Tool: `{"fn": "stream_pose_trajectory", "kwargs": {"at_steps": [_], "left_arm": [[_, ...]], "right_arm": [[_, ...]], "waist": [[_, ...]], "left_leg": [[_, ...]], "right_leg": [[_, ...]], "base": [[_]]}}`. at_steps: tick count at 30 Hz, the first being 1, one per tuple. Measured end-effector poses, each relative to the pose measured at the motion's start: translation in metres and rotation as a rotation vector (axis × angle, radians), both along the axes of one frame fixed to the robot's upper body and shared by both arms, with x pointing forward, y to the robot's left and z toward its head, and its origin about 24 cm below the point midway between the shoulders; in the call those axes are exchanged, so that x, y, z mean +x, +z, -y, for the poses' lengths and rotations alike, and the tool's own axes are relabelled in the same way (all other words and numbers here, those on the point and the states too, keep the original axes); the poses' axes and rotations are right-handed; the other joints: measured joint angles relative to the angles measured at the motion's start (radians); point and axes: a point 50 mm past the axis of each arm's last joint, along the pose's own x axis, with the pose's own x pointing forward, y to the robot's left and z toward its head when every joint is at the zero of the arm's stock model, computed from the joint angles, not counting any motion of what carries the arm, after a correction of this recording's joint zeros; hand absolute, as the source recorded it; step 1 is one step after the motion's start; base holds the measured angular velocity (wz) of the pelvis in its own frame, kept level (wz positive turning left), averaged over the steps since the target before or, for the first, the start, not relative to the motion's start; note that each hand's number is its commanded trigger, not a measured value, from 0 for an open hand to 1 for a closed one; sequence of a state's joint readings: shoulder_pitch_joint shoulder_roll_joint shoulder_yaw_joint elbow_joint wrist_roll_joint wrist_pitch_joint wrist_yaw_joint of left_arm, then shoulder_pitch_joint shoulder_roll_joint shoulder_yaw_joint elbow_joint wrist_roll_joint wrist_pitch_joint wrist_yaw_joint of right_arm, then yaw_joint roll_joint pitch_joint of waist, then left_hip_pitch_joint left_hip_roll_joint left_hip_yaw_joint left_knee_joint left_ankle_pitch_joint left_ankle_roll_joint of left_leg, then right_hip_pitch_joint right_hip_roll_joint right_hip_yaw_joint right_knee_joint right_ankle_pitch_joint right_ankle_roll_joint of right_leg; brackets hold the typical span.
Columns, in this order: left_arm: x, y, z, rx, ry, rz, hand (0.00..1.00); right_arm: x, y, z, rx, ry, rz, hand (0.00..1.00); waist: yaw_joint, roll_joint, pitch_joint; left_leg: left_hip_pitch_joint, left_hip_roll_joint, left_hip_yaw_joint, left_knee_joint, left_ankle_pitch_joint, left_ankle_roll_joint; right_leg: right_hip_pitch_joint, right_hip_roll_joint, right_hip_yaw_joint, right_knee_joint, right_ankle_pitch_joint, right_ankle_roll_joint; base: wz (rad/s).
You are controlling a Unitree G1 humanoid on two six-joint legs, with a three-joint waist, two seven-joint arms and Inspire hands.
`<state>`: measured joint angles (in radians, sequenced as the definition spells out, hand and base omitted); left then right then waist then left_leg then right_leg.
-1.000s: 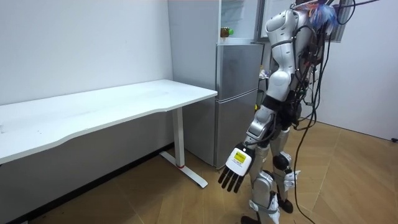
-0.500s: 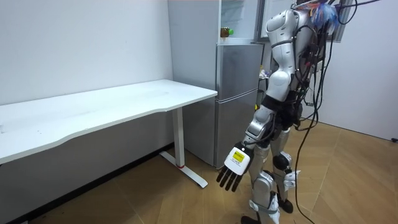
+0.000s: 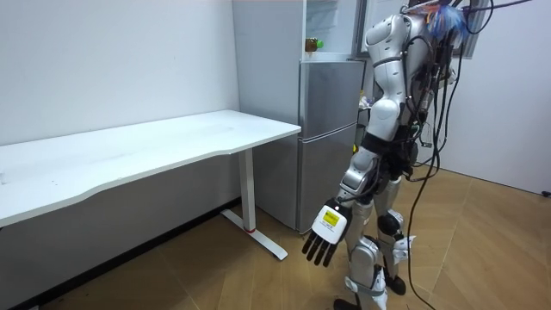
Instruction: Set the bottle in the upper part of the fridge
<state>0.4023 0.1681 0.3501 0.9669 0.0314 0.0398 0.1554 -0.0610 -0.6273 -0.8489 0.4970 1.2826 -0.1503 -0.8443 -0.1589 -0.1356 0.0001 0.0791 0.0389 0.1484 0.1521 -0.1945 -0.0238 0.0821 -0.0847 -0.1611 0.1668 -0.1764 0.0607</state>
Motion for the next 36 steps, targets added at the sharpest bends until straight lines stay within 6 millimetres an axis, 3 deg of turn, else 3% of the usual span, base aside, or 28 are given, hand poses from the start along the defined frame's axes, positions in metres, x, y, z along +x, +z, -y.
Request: {"fn": "stream_pose_trajectory", "kwargs": {"at_steps": [21,27,31,36], "left_arm": [[-0.008,-0.001,0.004,-0.009,0.083,0.015,0.0],[-0.01,-0.002,0.005,-0.015,0.083,0.005,0.0],[-0.012,-0.003,0.007,-0.019,0.083,-0.005,0.0],[-0.009,-0.004,0.009,-0.022,0.083,0.013,0.0]], "right_arm": [[0.018,0.011,-0.004,-0.011,0.009,-0.049,0.0],[0.022,0.017,-0.008,-0.046,0.039,-0.045,0.0],[0.013,0.024,-0.018,-0.133,0.083,-0.068,0.0],[0.009,0.022,-0.032,-0.154,0.11,-0.052,0.0]], "waist": [[0.002,0.002,-0.001],[0.016,0.019,0.0007],[0.025,0.037,0.0016],[0.026,0.038,0.0018]], "left_leg": [[-0.015,0.001,0.02,0.01,0.001,0.0],[-0.004,0.002,0.03,0.012,0.001,0.001],[0.001,0.002,0.03,0.006,0.003,0.0],[0.001,0.002,0.039,0.003,0.004,0.0]], "right_leg": [[-0.03,-0.001,0.02,0.03,0.0,0.0],[-0.03,-0.002,0.026,0.04,0.0,-0.001],[-0.03,-0.002,0.026,0.039,-0.005,-0.002],[-0.029,-0.001,0.034,0.039,-0.005,-0.003]], "base": [[-0.02],[-0.04],[0.0],[-0.04]]}}
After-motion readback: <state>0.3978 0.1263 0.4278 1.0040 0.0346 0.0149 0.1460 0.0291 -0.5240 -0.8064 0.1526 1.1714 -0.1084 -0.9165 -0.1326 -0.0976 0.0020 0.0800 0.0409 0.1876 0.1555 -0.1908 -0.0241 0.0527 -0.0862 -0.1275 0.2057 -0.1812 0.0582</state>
